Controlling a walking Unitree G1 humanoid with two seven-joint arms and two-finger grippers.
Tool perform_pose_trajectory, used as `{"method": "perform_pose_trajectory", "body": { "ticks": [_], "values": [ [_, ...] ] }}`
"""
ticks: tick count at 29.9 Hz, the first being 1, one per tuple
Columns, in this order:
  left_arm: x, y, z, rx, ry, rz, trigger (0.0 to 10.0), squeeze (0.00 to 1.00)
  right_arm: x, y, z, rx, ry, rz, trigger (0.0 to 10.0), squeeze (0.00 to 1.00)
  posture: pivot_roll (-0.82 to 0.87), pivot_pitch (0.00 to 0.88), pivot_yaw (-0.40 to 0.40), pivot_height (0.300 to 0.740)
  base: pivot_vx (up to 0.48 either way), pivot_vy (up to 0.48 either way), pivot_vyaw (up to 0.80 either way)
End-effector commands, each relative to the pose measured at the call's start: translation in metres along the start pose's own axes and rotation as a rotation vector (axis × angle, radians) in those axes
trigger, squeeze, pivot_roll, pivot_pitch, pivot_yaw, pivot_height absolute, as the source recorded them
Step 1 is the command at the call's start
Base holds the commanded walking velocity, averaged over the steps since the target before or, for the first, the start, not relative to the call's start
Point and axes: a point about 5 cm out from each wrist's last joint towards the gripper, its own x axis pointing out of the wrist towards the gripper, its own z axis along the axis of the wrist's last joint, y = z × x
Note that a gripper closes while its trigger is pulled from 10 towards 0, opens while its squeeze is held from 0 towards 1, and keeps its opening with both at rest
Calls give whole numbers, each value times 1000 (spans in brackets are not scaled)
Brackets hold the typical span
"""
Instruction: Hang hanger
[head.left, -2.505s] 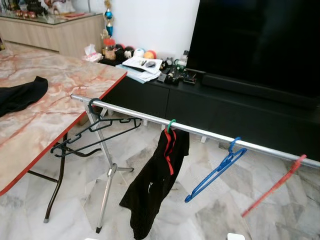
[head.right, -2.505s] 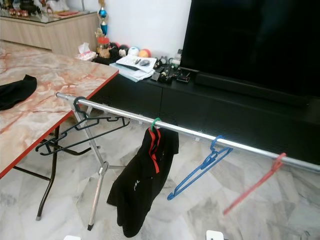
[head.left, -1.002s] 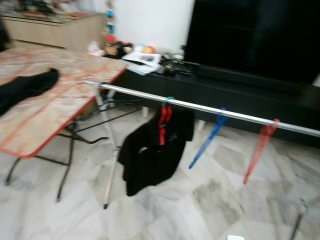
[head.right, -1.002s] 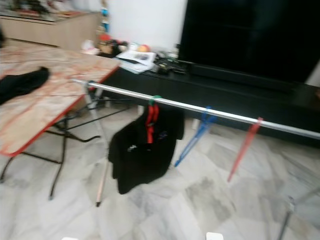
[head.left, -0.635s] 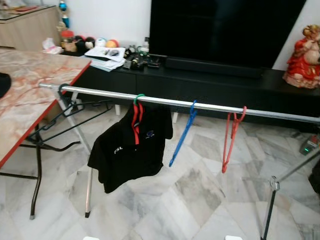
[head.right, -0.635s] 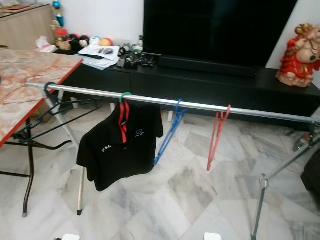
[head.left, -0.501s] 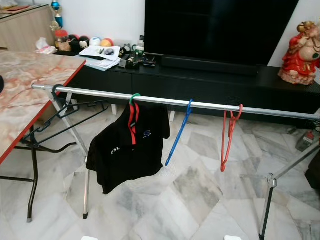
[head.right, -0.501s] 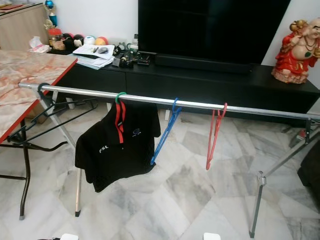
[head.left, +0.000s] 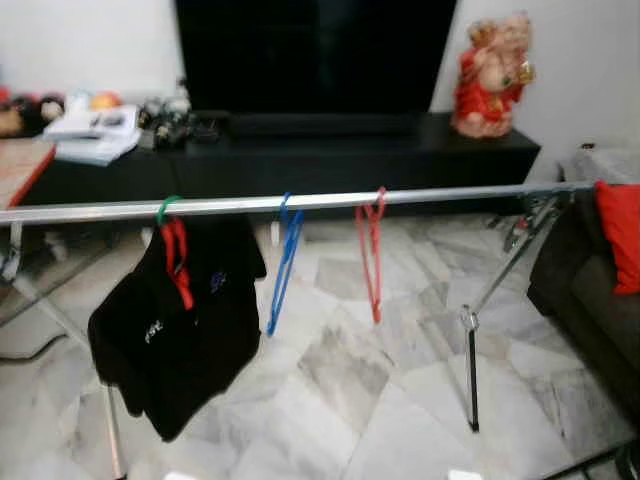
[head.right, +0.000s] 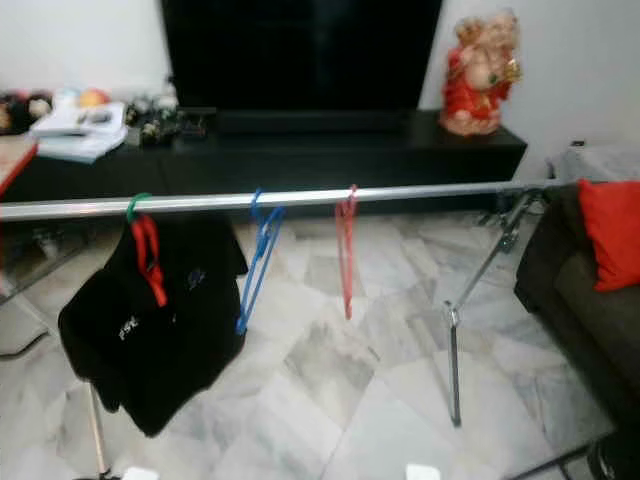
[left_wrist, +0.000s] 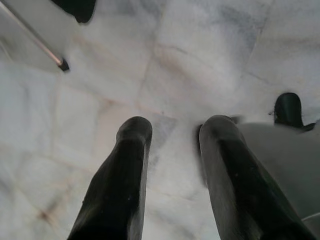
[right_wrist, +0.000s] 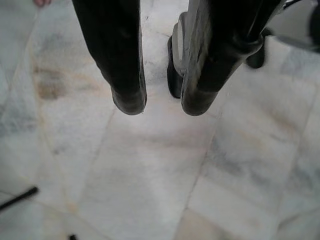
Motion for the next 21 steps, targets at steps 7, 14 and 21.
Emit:
{"method": "perform_pose_trajectory", "body": {
  "ticks": [7, 14, 21],
  "values": [
    [-1, 6, -4, 7, 17, 6, 10000, 0, 0, 6, 1, 17, -2, 8, 10000, 0, 135, 0, -2, 740, 0, 0, -800],
    [-2, 6, -4, 12, 16, 3, 10000, 0, 0, 7, 0, 18, -2, 10, 10000, 0, 138, 0, 1, 740, 0, 0, -800],
    [-2, 8, -5, 12, 15, 3, 10000, 0, 0, 9, -1, 17, -2, 12, 10000, 0, 139, 0, 8, 740, 0, 0, -800]
  ]
}}
